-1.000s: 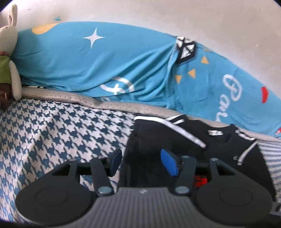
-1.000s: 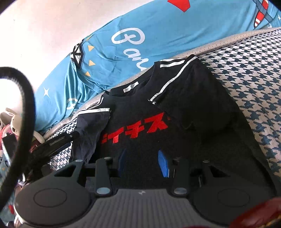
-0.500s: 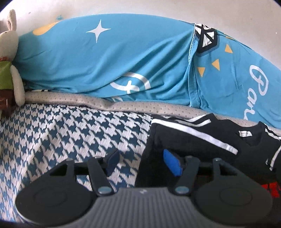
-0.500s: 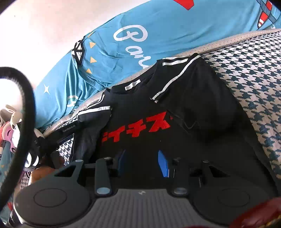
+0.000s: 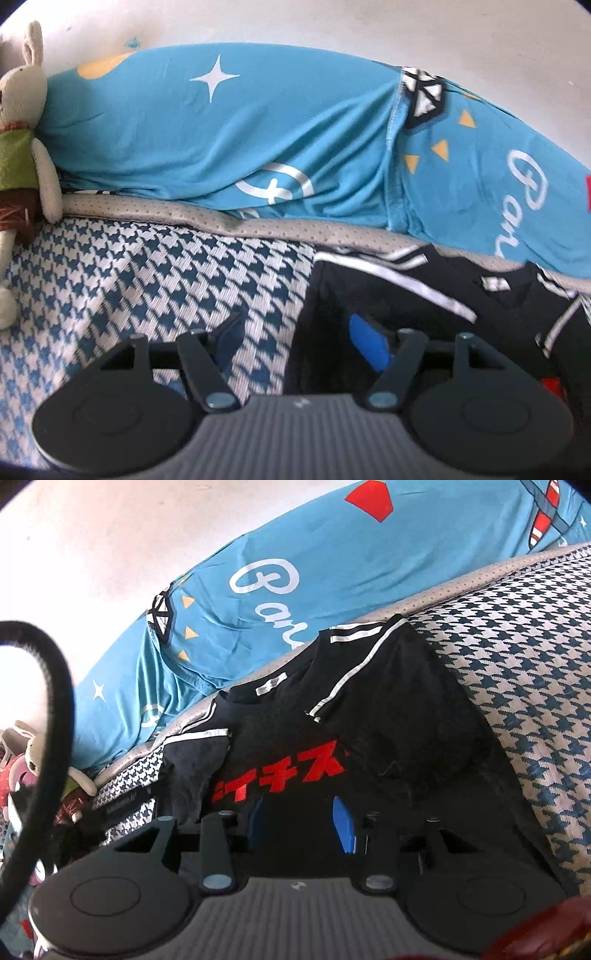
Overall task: Fold clothes
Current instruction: 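Lift the held side edge with the left gripper and fold it over the shirt body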
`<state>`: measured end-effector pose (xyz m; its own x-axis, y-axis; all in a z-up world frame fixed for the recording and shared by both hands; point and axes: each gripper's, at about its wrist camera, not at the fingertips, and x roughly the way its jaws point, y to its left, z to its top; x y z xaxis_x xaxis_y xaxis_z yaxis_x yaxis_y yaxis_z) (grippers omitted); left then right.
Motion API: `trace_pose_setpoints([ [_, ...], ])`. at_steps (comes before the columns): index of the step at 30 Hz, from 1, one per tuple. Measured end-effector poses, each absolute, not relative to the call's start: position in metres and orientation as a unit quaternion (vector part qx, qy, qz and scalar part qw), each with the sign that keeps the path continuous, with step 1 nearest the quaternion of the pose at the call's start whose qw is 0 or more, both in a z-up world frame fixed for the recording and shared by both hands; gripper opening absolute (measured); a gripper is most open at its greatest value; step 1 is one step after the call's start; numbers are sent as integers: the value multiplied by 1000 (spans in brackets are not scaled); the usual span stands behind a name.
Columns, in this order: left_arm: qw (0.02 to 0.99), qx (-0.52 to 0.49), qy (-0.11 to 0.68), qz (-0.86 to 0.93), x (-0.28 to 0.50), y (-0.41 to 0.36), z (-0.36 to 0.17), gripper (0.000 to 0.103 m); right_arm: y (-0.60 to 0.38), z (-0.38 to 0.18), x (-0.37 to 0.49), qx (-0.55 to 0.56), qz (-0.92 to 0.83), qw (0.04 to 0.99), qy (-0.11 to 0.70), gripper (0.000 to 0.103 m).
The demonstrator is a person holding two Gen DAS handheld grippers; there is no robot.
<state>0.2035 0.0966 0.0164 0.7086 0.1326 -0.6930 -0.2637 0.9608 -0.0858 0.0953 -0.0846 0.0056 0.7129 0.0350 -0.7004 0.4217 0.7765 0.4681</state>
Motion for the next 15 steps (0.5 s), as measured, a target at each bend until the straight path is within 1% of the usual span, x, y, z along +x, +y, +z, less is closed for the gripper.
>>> trace_pose_setpoints([
  [4, 920, -73, 371, 100, 183, 88, 21, 67, -84, 7, 95, 315, -110, 871, 361, 41],
  [8, 920, -57, 376, 92, 163, 80, 25, 72, -87, 9, 95, 318, -112, 871, 358, 41],
  [15, 915, -16, 392, 98, 146, 59, 13, 75, -94, 10, 94, 315, -119, 870, 360, 42],
])
